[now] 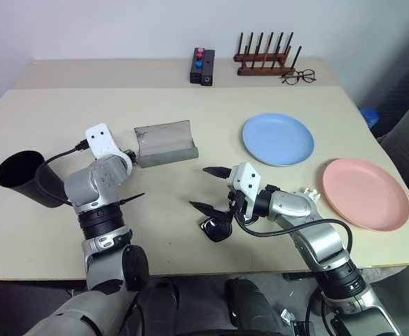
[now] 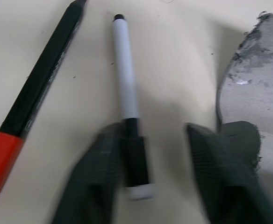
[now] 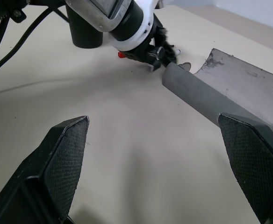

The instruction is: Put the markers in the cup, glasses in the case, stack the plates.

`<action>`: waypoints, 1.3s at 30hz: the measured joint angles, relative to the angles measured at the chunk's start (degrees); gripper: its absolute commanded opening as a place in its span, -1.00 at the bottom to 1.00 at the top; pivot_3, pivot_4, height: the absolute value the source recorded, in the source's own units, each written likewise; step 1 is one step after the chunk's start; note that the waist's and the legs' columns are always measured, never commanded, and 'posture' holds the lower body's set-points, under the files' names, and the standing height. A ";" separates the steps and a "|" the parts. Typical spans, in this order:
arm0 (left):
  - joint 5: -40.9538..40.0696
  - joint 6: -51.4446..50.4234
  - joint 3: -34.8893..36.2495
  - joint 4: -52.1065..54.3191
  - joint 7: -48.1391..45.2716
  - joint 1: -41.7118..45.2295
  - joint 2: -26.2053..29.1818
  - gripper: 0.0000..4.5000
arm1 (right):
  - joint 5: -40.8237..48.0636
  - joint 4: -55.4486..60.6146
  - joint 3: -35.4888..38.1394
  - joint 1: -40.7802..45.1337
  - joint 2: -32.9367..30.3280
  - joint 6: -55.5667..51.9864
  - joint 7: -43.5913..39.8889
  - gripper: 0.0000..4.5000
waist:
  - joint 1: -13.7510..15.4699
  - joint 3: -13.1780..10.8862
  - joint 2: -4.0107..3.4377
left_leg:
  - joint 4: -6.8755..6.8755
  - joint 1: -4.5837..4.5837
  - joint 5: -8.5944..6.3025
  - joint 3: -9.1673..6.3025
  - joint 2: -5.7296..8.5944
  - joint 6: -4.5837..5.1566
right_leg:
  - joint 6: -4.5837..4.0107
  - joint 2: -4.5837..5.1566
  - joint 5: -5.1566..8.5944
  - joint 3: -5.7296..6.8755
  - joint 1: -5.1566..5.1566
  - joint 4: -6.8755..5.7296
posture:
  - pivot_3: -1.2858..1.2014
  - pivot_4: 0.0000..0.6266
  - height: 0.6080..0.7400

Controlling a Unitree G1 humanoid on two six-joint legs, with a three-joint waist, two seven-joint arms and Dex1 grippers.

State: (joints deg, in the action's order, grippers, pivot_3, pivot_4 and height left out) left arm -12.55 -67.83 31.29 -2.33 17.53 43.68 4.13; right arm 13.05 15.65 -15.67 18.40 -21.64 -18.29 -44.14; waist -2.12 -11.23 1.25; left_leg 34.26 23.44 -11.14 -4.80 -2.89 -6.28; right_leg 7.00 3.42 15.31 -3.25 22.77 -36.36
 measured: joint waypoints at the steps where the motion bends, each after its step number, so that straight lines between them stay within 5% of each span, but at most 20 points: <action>1: -0.11 -0.19 0.02 -0.01 0.03 0.16 0.00 -0.03 | 0.00 0.01 0.00 0.00 0.05 0.00 0.05 1.00 | -0.01 0.00 0.00 | 0.00 0.00 0.00 0.00 0.00 0.00 | 0.00 0.00 0.00 0.00 0.00 0.00 | 0.03 -0.52 1.00; 18: -0.06 -2.22 3.78 -2.70 6.32 4.34 -0.58 -0.03 | -0.47 0.06 0.00 -0.39 0.08 -0.01 0.46 1.00 | -0.32 0.00 0.00 | -0.01 -0.01 0.00 0.00 0.00 0.00 | 0.01 0.00 0.00 0.00 0.00 0.00 | 0.03 -0.52 1.00; 24: 1.71 -4.52 4.60 -3.72 9.41 6.00 -0.20 -0.99 | -0.48 0.05 0.01 -0.38 0.07 0.00 0.35 1.00 | -0.31 0.00 0.00 | -0.07 -0.01 0.00 0.00 0.00 -0.01 | 0.02 0.00 0.00 0.00 0.02 0.01 | 0.03 -0.52 1.00; 33: 1.88 -3.66 5.09 -3.72 8.96 6.07 -0.27 -0.99 | -0.49 0.05 0.01 -0.38 0.02 0.01 0.07 1.00 | -0.33 0.00 0.00 | -0.07 -0.02 0.01 0.00 0.00 -0.03 | 0.02 -0.01 -0.01 0.00 0.02 0.01 | 0.03 -0.52 1.00; 39: 1.70 6.16 -0.76 -1.49 1.55 3.84 0.97 -0.99 | -0.51 0.01 0.07 -0.05 0.02 0.05 -0.12 1.00 | -0.21 -0.01 0.02 | -0.08 0.02 0.02 0.00 0.00 -0.04 | 0.02 0.00 -0.01 0.00 0.04 0.03 | 0.03 -0.52 1.00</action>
State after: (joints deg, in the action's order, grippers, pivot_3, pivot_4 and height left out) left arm -10.85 -61.67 30.53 -3.82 19.08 47.52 5.10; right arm 12.54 15.66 -15.60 18.34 -21.62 -18.24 -44.26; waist -2.33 -11.24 1.27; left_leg 34.18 23.46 -11.12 -4.81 -2.89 -6.32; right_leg 7.02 3.42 15.30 -3.24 22.82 -36.33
